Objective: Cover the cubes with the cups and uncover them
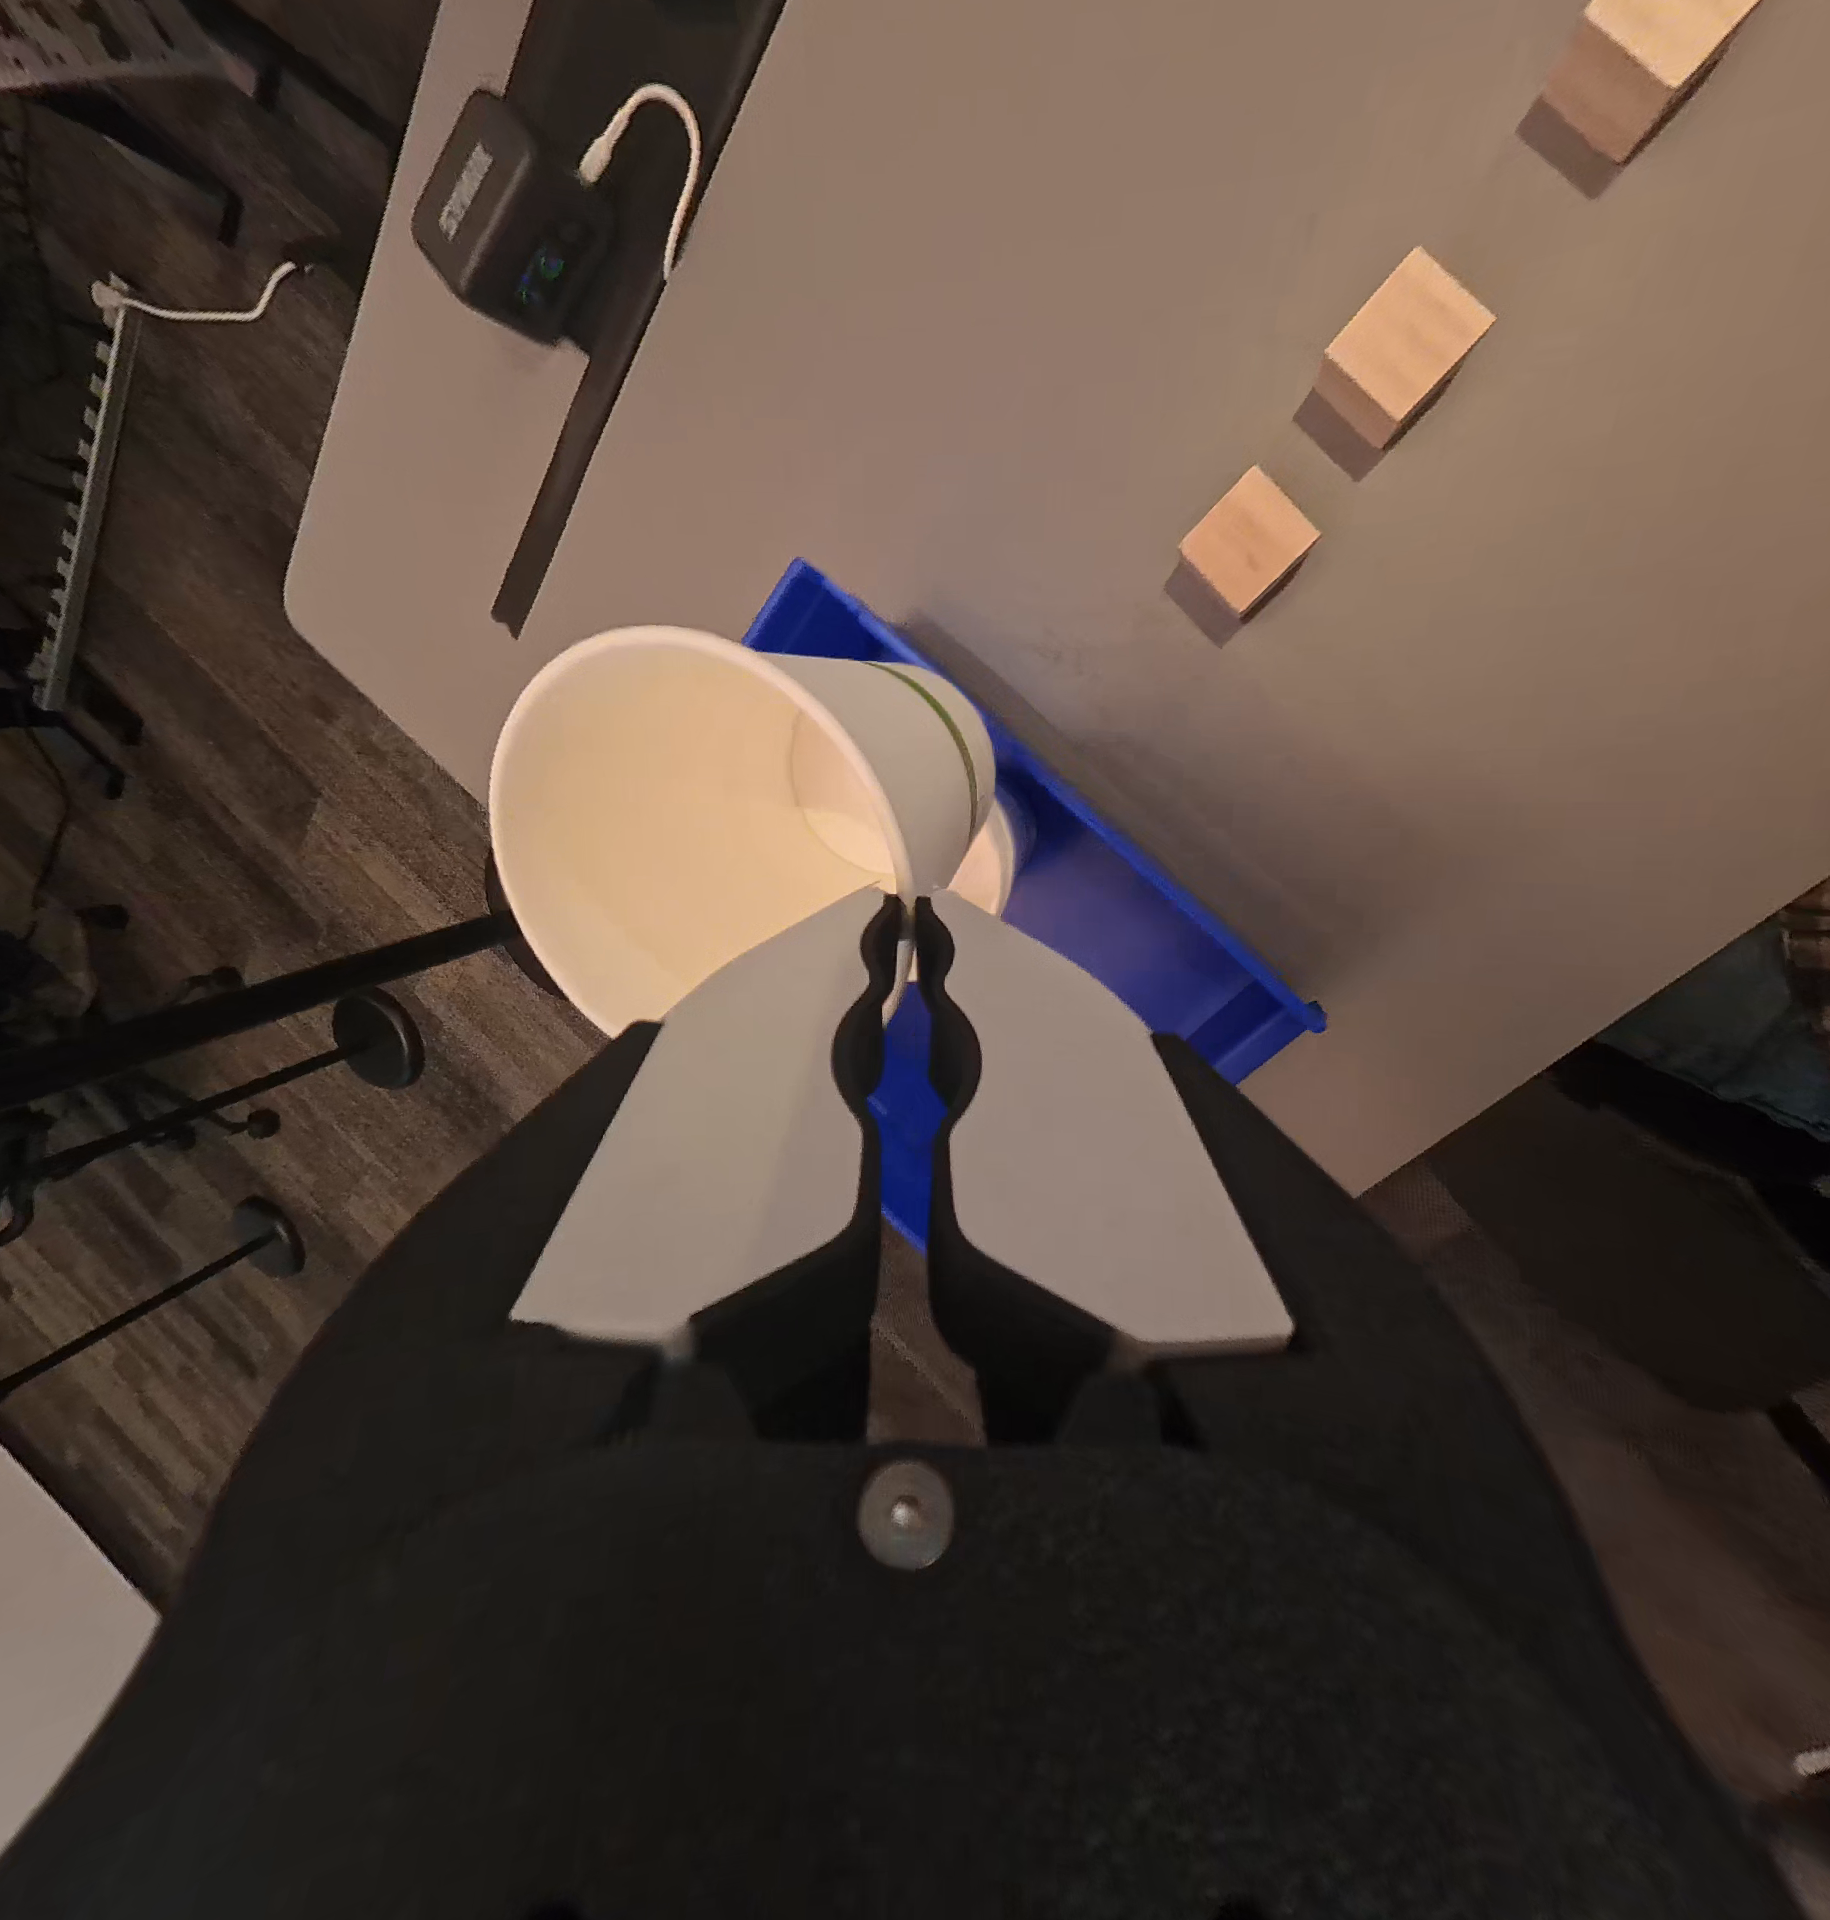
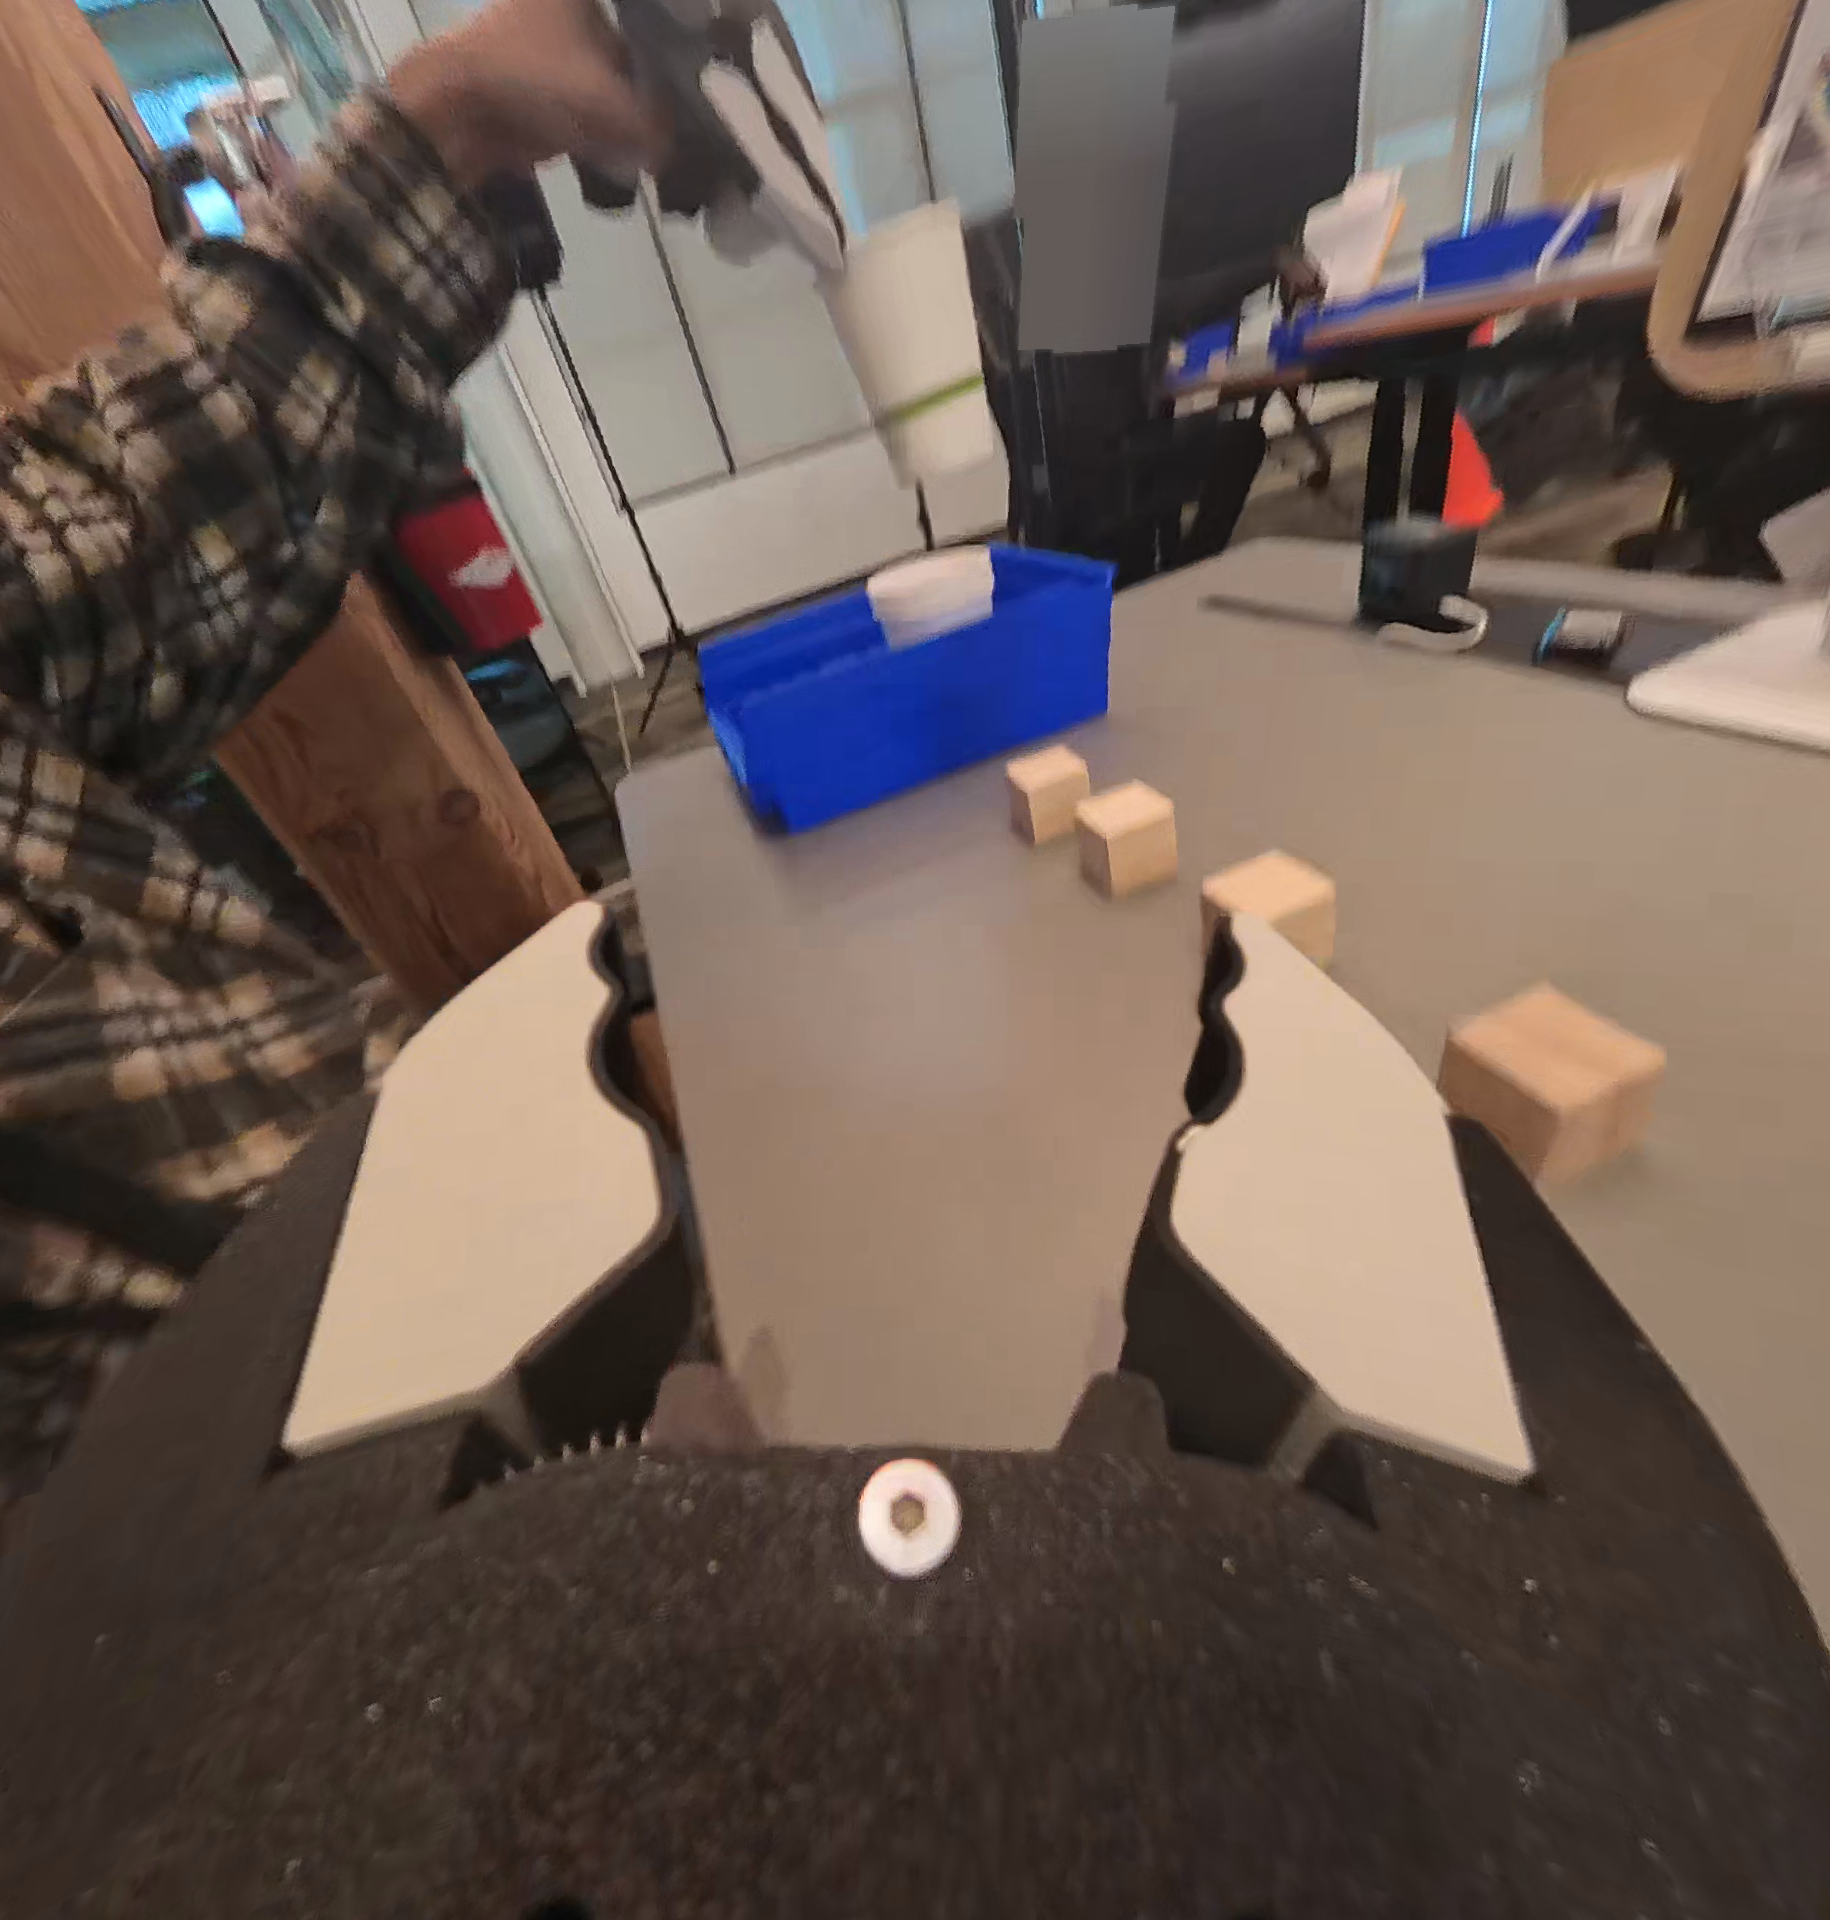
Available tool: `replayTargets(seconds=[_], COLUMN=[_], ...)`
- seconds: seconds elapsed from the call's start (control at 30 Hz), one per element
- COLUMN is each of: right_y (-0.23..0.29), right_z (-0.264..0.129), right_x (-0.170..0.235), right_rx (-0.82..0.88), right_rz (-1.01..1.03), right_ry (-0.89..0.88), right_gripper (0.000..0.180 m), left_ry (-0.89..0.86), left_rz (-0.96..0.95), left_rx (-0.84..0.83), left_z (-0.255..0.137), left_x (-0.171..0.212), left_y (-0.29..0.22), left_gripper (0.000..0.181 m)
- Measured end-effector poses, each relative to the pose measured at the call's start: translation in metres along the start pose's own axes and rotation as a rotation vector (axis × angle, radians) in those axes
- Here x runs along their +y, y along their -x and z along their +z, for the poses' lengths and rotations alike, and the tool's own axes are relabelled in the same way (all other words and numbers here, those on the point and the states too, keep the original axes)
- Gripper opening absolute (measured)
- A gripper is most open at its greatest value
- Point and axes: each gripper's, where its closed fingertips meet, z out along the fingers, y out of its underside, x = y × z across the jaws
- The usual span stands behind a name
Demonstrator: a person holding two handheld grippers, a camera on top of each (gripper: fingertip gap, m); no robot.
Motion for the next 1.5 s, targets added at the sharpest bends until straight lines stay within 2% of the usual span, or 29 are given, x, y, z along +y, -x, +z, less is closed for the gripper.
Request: replayTargets(seconds=[0.17, 0.37, 0.53, 0.77, 1.0, 1.07, 1.17, 1.37, 1.5], right_y=[-0.016, -0.034, -0.04, -0.029, -0.038, -0.04, -0.038, -0.039, -0.045], right_z=[0.071, 0.156, 0.193, 0.212, 0.227, 0.228, 0.227, 0.222, 0.209], right_x=[-0.03, -0.04, -0.054, -0.052, -0.037, -0.035, -0.034, -0.031, -0.04], right_rx=[-0.028, -0.057, -0.104, -0.208, -0.202, -0.206, -0.248, -0.255, -0.24], right_rz=[-0.025, -0.037, -0.071, -0.14, -0.125, -0.124, -0.114, -0.15, -0.154], right_ry=[-0.16, -0.096, -0.07, 0.026, 0.092, 0.098, 0.089, 0.118, 0.112], right_gripper=[0.121, 0.14, 0.144, 0.135, 0.136, 0.129, 0.11, 0.109, 0.108], left_ry=[-0.02, -0.039, -0.08, -0.12, -0.155, -0.158, -0.168, -0.19, -0.223], left_rz=[0.083, 0.209, 0.31, 0.408, 0.461, 0.48, 0.5, 0.498, 0.473], left_rx=[0.033, 0.082, 0.13, 0.201, 0.266, 0.275, 0.286, 0.313, 0.308], left_z=[0.001, 0.008, 0.011, 0.021, 0.026, 0.028, 0.028, 0.031, 0.034], left_x=[-0.034, -0.075, -0.105, -0.128, -0.144, -0.146, -0.149, -0.15, -0.152], left_y=[-0.03, -0.08, -0.122, -0.167, -0.196, -0.202, -0.208, -0.214, -0.213], left_gripper=[0.003, 0.002, 0.002, 0.002, 0.002, 0.002, 0.002, 0.002, 0.017])
